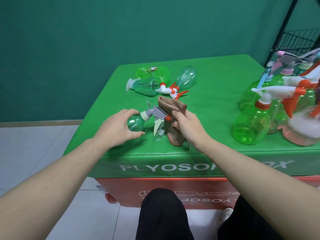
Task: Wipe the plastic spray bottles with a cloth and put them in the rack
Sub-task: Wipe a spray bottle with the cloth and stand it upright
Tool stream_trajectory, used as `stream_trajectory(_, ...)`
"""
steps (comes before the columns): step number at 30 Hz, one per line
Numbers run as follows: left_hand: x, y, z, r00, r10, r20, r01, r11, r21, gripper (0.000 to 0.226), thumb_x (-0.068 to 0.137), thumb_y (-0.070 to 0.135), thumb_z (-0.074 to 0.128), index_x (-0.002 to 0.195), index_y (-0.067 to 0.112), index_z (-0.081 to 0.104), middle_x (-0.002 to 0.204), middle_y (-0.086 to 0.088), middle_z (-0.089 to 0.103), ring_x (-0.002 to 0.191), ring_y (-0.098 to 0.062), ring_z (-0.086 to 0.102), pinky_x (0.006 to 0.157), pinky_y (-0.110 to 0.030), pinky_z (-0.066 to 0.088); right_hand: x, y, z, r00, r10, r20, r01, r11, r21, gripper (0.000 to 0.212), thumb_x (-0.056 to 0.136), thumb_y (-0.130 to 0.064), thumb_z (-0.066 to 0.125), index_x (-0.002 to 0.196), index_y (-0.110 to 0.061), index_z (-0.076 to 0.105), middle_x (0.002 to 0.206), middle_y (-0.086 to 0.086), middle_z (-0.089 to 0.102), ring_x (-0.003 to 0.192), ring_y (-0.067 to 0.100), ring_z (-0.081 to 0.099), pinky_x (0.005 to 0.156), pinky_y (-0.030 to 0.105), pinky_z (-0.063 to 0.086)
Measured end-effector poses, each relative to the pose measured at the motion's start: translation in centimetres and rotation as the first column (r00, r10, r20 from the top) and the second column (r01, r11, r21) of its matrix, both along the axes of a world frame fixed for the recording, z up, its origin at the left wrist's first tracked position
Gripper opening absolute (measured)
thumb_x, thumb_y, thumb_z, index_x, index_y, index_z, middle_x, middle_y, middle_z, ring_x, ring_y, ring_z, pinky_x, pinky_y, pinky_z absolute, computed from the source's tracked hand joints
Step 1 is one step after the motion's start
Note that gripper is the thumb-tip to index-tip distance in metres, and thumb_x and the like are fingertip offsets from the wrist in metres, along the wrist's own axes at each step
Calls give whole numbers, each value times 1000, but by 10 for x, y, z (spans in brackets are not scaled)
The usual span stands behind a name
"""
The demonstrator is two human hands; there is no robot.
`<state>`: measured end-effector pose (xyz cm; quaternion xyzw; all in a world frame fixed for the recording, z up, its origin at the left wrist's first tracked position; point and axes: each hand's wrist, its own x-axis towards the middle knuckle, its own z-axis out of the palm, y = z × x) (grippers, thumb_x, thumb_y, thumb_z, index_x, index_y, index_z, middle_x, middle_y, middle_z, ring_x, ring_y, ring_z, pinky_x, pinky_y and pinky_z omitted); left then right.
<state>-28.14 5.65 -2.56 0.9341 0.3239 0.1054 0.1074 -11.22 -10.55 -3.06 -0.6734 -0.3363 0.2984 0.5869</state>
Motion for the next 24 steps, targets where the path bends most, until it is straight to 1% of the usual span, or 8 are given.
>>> stream_trajectory(1,-1,0,-2,1000,-4,25,4,1000,-10,78,78,57,80,144,29,48,144,6,53,126,-18,54,100,-38,48,-4,-2,1,997,51,53,-50,999,-7,19,108,-23,45,106,-33,61,89,-6,69,73,3,63,74,23,55)
stream_trajectory(3,-4,-1,-6,998,3,65,-2,1000,-9,78,78,55,80,143,27,50,139,6,55,121,-17,56,98,-38,49,-11,-1,-1,988,102,115,-104,994,15,22,108,-20,44,116,-34,59,72,-16,63,50,-4,51,51,14,44)
stream_trajectory(5,-5,-2,-10,997,-8,79,8,1000,3,76,77,54,81,142,26,52,134,6,58,118,-18,57,95,-38,49,-16,7,-4,981,100,167,-108,993,38,29,107,-20,45,123,-37,63,69,-22,63,49,1,46,49,20,38)
stream_trajectory(9,-4,0,-15,998,-55,39,53,997,61,74,77,55,81,140,26,54,132,7,60,119,-19,58,93,-38,49,-20,22,0,944,117,307,-127,992,14,39,104,-17,47,137,-31,62,104,-18,68,72,-8,52,69,18,40)
stream_trajectory(12,-3,4,-17,997,-46,55,44,998,37,72,77,52,81,139,25,55,128,7,62,116,-20,59,92,-38,50,-20,34,4,858,163,486,-142,987,-80,47,102,-19,47,148,-30,51,144,-10,57,115,7,57,98,24,43)
stream_trajectory(14,-3,5,-19,995,-41,89,39,999,23,69,76,48,83,136,25,57,123,9,63,111,-18,60,90,-36,49,-22,40,6,799,165,578,-121,986,-115,53,100,-19,47,152,-30,45,153,-11,49,134,12,48,113,26,37)
stream_trajectory(20,-7,17,-22,968,57,244,-9,981,-193,58,70,37,92,116,41,57,104,24,63,94,-15,63,86,-34,50,-31,42,16,730,143,668,-81,989,-123,55,99,-15,46,153,-15,41,150,2,50,131,22,50,109,31,37)
stream_trajectory(24,-9,22,-20,955,52,292,13,976,-217,59,71,32,93,116,37,54,113,5,57,95,0,57,90,-31,45,-34,31,16,729,135,671,-85,991,-107,59,97,-12,44,156,-14,37,154,1,45,132,20,49,114,32,37)
